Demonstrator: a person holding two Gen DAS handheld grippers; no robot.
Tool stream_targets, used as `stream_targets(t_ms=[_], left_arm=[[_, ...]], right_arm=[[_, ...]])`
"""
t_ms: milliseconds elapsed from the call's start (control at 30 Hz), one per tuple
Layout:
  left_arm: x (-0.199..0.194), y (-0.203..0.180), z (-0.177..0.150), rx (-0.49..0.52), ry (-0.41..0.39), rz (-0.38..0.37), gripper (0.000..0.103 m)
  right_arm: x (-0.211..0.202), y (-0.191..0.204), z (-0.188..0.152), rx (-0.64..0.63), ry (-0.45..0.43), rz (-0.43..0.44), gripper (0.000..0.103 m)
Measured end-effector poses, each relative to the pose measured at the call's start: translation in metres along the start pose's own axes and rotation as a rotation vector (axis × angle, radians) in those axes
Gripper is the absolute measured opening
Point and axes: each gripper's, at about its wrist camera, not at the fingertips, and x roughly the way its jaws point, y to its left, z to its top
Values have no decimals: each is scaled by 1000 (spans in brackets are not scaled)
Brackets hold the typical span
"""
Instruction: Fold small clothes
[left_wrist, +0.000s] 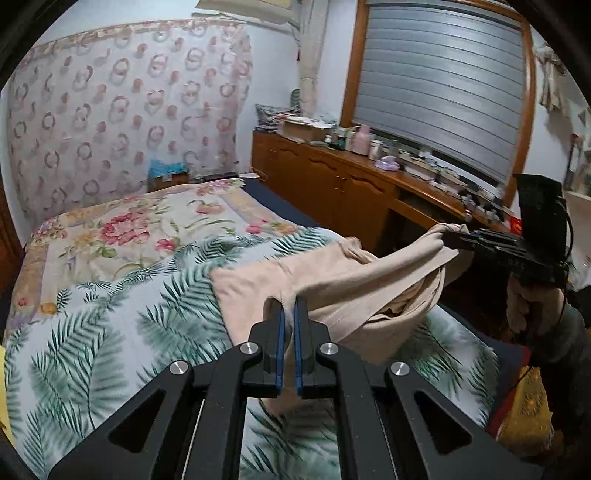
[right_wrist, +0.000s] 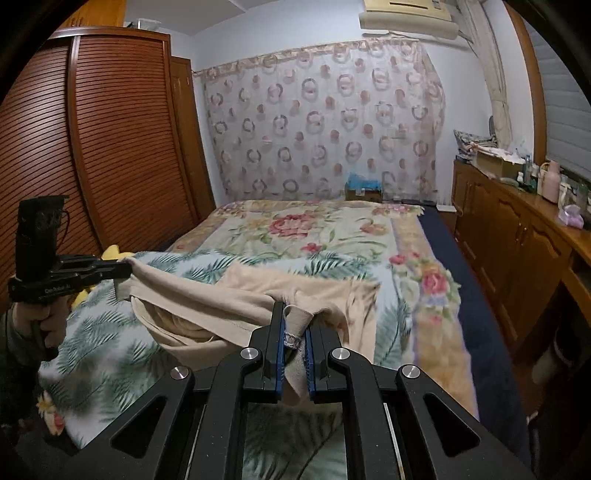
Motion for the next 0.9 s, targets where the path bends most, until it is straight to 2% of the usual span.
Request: stream_targets(t_ms=[233,433,467,500,567,600,633,700,733,800,900], left_arm=[[61,32,23,-16,60,42,5],[103,48,20,-10,130,88,5],[107,50,18,-10,137,108,5],[109,51,18,-12,139,119,5],[109,56,14,-25,143,105,5],[109,57,12,-28,149,100,11],[108,58,9,-23,159,96,22],[105,56,5,-8,164,89,32],[103,55,2,1,169,87,40],[101,52,-1,12,182,76,42],[102,46,-9,34,221,56,46]], right_arm=[[69,-4,21,-13,43,-13,9],[117,-12,30,-1,119,-22,9],[123,-14,30,7,126,-25,11],[126,-14,34,12,130,-33,17],[135,-15,39,18,144,-93,27],[128,-22,46,19,153,-110,29],[127,-21,47,20,154,-116,31],[121,-19,48,31,145,-114,47],[117,-17,48,30,140,-117,51],[115,-14,43,13,145,-128,58],[111,-8,36,-20,175,-132,60]])
